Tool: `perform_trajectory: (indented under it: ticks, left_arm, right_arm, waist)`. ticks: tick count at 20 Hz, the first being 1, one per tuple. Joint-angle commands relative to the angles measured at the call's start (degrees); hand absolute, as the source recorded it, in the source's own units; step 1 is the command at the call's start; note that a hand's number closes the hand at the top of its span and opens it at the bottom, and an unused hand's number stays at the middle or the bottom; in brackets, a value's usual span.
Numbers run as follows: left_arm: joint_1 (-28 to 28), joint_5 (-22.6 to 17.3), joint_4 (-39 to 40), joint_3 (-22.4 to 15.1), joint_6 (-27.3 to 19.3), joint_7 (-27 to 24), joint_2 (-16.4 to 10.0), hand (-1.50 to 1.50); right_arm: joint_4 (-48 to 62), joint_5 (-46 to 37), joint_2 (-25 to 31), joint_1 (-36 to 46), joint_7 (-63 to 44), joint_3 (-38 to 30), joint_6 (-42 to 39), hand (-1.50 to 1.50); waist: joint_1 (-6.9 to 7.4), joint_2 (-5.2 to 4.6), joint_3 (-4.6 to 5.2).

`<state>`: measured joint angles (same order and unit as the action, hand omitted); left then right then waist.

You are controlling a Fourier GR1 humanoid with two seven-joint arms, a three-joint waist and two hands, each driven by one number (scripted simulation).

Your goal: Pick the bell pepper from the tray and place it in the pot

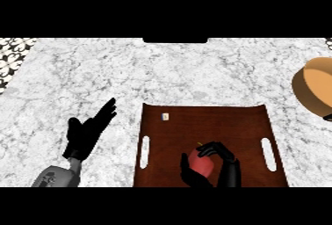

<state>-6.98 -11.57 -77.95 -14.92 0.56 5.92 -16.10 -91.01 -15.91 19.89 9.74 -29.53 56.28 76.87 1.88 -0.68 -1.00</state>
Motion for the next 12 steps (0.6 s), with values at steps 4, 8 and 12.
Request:
perform_trajectory:
  ticks: [4, 8, 12]
  left_arm:
    - [0.23, 0.00, 0.37, -0.60, 0.40, 0.00, 0.41, 0.00]
    - [0.25, -0.15, 0.06, -0.26, 0.02, -0.03, 0.53, 0.00]
    - [-0.24, -0.14, 0.19, -0.02, 0.04, 0.56, 0.20, 0.00]
  right_arm:
    - [-6.13, 1.91, 13.48, 2.16, 2.81, 1.98, -7.19, 1.50]
    - [-9.60, 3.41, 20.00, 2.78, 4.83, 2.52, -9.24, 1.50]
    - [-11.82, 4.33, 27.15, 3.18, 7.75, 2.79, -11.33, 1.50]
  waist:
    - [0.18, -0.09, -0.28]
    - [0.36, 0.03, -0.37]
    - [-0.40, -0.12, -0.37]
